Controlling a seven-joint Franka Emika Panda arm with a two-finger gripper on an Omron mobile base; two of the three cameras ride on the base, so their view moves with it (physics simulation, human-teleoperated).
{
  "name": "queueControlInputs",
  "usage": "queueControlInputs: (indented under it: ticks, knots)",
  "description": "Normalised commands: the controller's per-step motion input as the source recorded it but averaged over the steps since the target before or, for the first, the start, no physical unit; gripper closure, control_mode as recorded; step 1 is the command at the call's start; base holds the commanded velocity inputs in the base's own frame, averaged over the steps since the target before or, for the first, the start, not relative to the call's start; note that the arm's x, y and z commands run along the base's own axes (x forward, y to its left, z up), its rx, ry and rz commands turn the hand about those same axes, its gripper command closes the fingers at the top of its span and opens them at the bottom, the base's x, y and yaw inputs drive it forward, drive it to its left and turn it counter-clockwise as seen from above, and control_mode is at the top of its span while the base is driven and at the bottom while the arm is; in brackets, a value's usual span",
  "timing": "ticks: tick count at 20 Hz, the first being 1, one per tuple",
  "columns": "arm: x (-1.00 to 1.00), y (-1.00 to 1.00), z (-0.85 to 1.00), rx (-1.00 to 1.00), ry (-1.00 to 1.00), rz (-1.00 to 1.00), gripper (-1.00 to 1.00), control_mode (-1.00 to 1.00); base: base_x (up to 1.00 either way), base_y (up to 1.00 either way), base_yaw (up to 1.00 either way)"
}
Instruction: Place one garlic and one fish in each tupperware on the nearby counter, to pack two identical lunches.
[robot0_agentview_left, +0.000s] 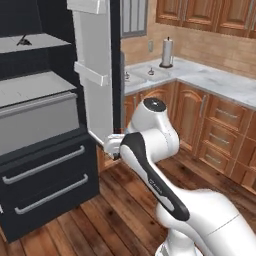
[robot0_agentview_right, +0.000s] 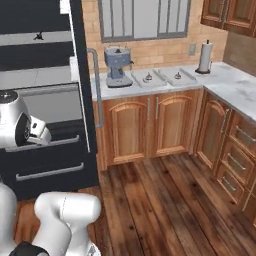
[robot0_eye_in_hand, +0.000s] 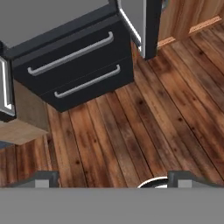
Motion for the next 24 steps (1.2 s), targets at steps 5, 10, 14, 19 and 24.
queueControlInputs:
  ticks: [5,10,14,19,24]
  knots:
    - [0.00,0.00,0.00,0.00,0.00,0.00,-1.00,1.00,-0.34,0.73,0.37]
    - [0.00,0.00,0.00,0.00,0.00,0.00,-1.00,1.00,0.99,-0.36,0.04]
    - [0.00,0.00,0.00,0.00,0.00,0.00,-1.00,1.00,0.98,-0.76,-0.01]
    - [0.00,0.00,0.00,0.00,0.00,0.00,-1.00,1.00,1.00,0.07,-0.15]
    - [0.00,0.00,0.00,0.00,0.00,0.00,-1.00,1.00,0.41,0.69,0.24]
